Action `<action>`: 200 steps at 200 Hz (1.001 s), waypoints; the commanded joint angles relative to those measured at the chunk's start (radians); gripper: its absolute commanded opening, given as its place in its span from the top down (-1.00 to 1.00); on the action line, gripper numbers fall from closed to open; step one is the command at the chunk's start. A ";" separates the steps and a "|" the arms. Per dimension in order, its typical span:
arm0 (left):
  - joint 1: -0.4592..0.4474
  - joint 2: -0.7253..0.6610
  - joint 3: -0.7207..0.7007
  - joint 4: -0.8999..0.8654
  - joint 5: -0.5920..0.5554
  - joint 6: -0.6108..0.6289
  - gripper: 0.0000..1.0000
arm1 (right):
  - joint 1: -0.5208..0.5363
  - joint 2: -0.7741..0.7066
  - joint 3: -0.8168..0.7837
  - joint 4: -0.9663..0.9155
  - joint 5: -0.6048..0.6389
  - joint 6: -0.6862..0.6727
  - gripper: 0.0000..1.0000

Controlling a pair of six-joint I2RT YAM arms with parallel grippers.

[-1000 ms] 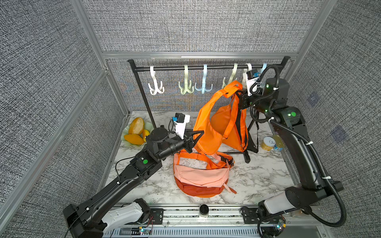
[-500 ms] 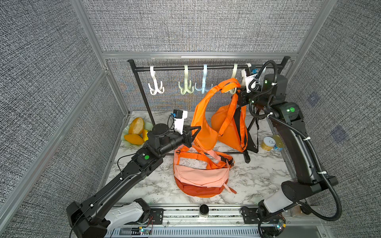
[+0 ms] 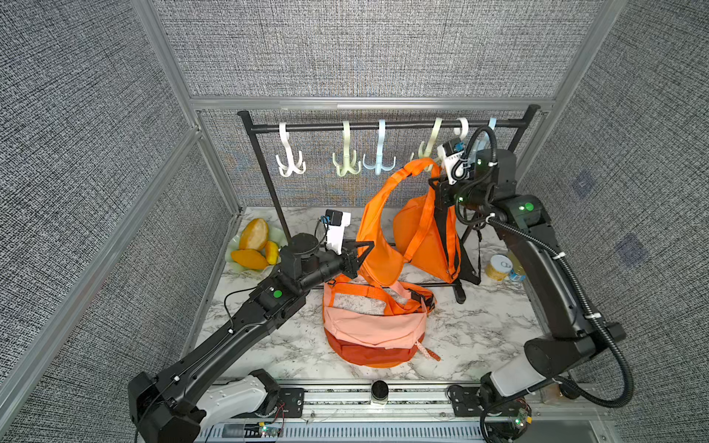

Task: Hang the bag on a hook
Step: Hang the bag on the hook.

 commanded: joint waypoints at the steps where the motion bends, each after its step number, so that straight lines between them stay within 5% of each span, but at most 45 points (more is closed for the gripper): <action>1: -0.001 -0.005 -0.020 0.066 0.017 -0.021 1.00 | 0.004 -0.016 -0.018 0.006 -0.006 -0.009 1.00; 59: 0.000 0.024 -0.081 0.108 0.044 -0.063 1.00 | 0.006 -0.049 -0.051 0.013 0.010 -0.017 1.00; 172: 0.001 0.078 0.064 0.024 0.025 -0.034 1.00 | 0.020 0.172 0.309 -0.164 0.074 -0.005 1.00; 200: 0.001 0.097 0.059 0.023 0.025 -0.042 1.00 | 0.027 0.167 0.283 -0.178 0.099 -0.007 1.00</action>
